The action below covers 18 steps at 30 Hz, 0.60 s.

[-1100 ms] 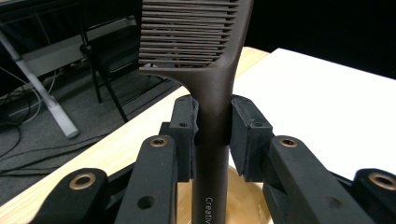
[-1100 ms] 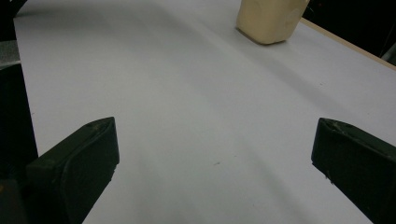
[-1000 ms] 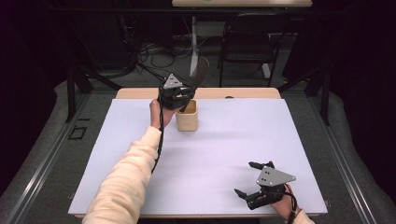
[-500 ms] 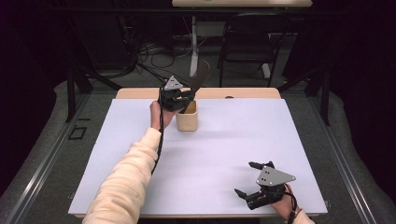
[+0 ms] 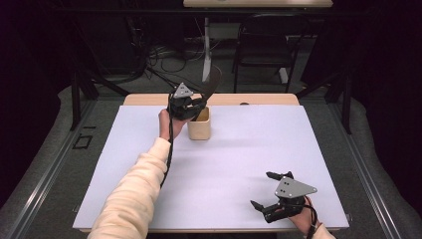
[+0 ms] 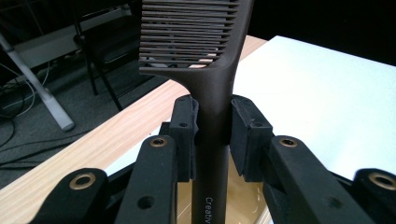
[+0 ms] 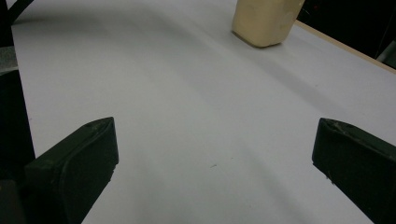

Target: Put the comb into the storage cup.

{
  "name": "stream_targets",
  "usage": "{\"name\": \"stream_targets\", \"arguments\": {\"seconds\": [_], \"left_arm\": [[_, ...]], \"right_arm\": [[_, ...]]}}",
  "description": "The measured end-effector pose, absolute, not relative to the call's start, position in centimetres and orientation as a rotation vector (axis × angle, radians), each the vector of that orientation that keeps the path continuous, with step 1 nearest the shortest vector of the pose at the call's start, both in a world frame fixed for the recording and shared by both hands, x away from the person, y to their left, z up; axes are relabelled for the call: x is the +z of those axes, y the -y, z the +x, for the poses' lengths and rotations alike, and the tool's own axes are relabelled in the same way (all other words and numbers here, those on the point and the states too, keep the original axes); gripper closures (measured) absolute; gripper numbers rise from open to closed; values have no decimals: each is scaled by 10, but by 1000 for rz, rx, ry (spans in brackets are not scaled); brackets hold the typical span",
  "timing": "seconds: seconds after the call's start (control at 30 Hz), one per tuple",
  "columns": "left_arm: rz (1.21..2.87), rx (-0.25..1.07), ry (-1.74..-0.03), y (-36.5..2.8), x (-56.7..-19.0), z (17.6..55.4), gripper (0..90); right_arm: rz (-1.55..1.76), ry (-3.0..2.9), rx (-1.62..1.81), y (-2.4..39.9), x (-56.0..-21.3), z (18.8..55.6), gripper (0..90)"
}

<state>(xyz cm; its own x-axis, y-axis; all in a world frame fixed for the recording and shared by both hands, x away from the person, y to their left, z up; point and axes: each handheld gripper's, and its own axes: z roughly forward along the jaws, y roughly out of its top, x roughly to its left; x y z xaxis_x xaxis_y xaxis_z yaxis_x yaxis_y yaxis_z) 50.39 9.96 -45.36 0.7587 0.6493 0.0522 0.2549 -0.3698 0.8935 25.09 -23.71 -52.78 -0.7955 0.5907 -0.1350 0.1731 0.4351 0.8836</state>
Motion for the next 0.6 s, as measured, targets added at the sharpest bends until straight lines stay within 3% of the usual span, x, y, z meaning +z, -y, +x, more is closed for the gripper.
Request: {"name": "stream_targets", "arguments": {"seconds": [0.6], "left_arm": [[1949, 489, -688, -102, -462, 503, 722]], "right_arm": [[656, -2247, 1321, 238, -527, 251, 0]]}}
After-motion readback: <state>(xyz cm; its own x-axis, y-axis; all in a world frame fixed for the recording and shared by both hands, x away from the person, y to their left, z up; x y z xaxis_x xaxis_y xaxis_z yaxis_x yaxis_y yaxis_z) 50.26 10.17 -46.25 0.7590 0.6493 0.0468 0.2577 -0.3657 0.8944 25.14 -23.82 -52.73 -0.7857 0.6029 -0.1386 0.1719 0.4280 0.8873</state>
